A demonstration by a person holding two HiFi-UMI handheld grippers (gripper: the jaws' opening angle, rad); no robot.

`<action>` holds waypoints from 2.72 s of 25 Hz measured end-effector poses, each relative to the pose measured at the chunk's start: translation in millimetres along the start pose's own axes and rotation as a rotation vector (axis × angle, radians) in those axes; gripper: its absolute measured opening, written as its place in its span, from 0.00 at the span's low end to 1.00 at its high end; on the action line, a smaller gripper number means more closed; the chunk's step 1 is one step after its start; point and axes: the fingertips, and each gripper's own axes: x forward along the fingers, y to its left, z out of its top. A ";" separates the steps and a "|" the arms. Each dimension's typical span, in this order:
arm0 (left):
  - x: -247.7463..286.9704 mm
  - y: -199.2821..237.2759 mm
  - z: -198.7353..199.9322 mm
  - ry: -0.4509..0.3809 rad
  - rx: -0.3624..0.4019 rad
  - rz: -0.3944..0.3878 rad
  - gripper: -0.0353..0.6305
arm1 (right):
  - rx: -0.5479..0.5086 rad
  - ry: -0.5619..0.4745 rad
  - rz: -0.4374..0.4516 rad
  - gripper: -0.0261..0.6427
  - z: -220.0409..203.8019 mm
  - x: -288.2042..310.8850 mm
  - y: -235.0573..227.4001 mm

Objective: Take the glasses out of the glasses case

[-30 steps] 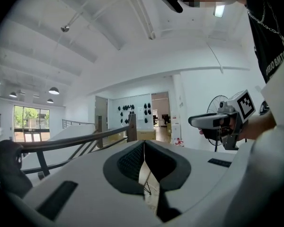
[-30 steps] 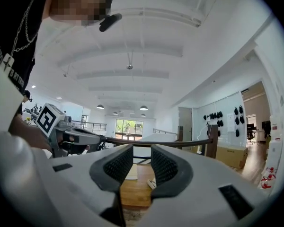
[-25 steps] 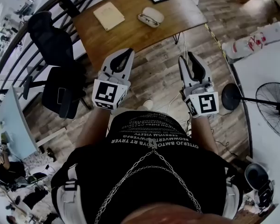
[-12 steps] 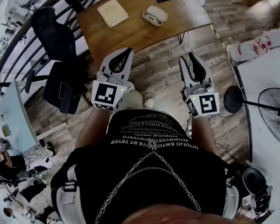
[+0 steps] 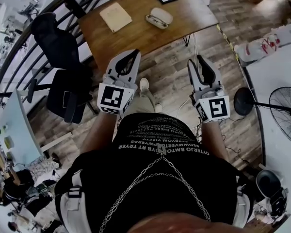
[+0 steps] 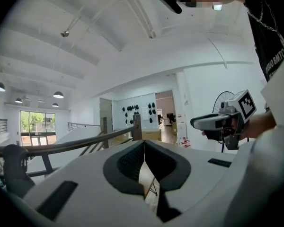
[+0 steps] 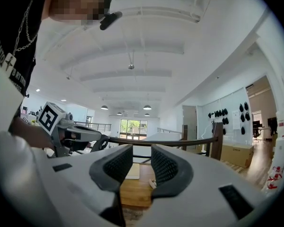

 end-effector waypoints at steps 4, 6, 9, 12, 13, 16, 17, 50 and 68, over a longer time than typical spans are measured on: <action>8.9 0.5 -2.2 0.002 -0.017 -0.013 0.10 | 0.003 0.010 -0.005 0.20 -1.8 2.4 -1.8; 13.6 -1.1 -4.6 0.013 -0.019 -0.027 0.10 | 0.011 0.016 -0.009 0.20 -3.6 3.6 -3.6; 21.7 2.4 -4.9 0.019 -0.015 -0.034 0.10 | 0.018 0.026 -0.014 0.20 -6.4 7.8 -7.6; 30.6 8.7 -2.6 0.012 -0.013 -0.030 0.10 | 0.019 0.034 -0.020 0.20 -9.6 14.0 -15.2; 33.4 10.6 -2.3 0.010 -0.012 -0.029 0.10 | 0.020 0.036 -0.022 0.20 -10.1 16.8 -18.2; 41.5 17.0 -4.0 0.013 -0.014 -0.028 0.10 | 0.019 0.039 -0.023 0.20 -9.4 27.9 -25.2; 44.8 19.6 -3.9 0.016 -0.016 -0.027 0.10 | 0.016 0.040 -0.020 0.20 -8.7 32.4 -27.2; 163.7 121.1 -7.5 0.065 -0.027 -0.039 0.10 | 0.041 0.073 0.021 0.20 -15.4 183.4 -83.2; 204.3 157.6 5.0 0.040 -0.027 -0.081 0.10 | 0.032 0.066 0.000 0.20 -4.0 233.5 -99.3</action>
